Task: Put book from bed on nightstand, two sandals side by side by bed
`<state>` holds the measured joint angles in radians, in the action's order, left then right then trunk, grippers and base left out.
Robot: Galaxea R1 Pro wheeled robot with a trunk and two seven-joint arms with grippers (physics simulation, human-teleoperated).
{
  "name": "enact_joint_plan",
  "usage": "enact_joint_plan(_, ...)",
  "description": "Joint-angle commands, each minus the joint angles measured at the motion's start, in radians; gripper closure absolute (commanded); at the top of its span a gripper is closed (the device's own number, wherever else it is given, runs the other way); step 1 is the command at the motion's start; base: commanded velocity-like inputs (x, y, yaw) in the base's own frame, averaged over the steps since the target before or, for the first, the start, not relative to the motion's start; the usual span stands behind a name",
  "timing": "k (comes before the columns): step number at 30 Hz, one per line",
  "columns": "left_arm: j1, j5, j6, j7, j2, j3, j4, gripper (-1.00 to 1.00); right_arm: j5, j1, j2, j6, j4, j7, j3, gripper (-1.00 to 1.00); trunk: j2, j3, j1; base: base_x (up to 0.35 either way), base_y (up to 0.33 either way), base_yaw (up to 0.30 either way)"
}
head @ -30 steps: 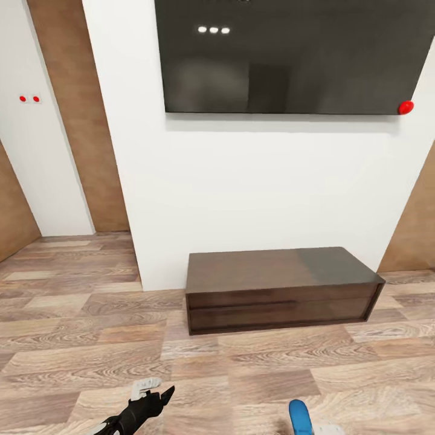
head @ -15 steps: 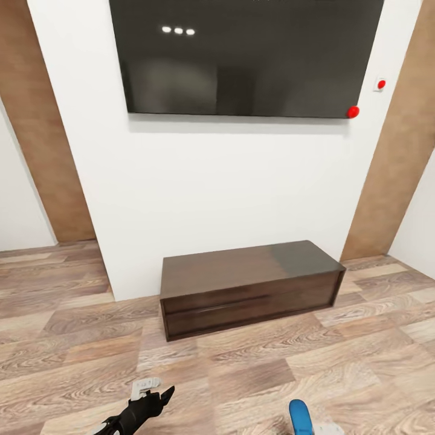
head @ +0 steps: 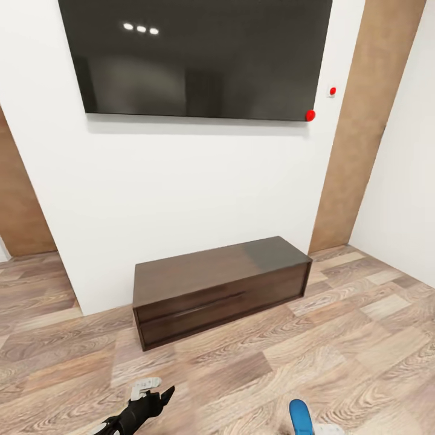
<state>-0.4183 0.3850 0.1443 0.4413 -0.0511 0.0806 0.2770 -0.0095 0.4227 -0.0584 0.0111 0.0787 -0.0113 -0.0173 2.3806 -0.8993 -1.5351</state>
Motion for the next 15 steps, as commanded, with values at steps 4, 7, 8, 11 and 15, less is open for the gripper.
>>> enact_joint_plan(4,0.000,0.008,0.005,0.000,-0.001,0.008,-0.001,-1.00,-0.001,0.001,0.000,0.001,-0.001,0.000,-0.001,1.00,0.000,0.001,0.000,0.000,0.000,-0.300)
enact_joint_plan(7,0.000,0.008,0.005,0.000,-0.001,0.008,-0.001,-1.00,-0.001,0.001,0.000,0.001,-0.001,0.000,-0.002,1.00,0.000,0.002,0.000,0.000,0.000,-0.300)
enact_joint_plan(8,0.000,0.008,0.005,0.000,-0.001,0.008,-0.001,-1.00,-0.001,0.001,0.000,0.001,-0.001,0.000,-0.001,1.00,0.000,0.002,0.000,0.000,0.000,-0.300)
enact_joint_plan(11,0.000,0.008,0.005,0.000,-0.001,0.008,-0.001,-1.00,-0.001,0.001,0.000,0.001,-0.001,0.001,-0.002,1.00,0.000,0.004,0.000,0.000,0.000,-0.300)
enact_joint_plan(15,0.000,0.008,0.005,0.000,-0.001,0.008,-0.001,-1.00,-0.001,0.001,0.000,0.001,-0.001,0.002,-0.002,1.00,0.000,0.005,0.000,0.000,0.000,-0.300)
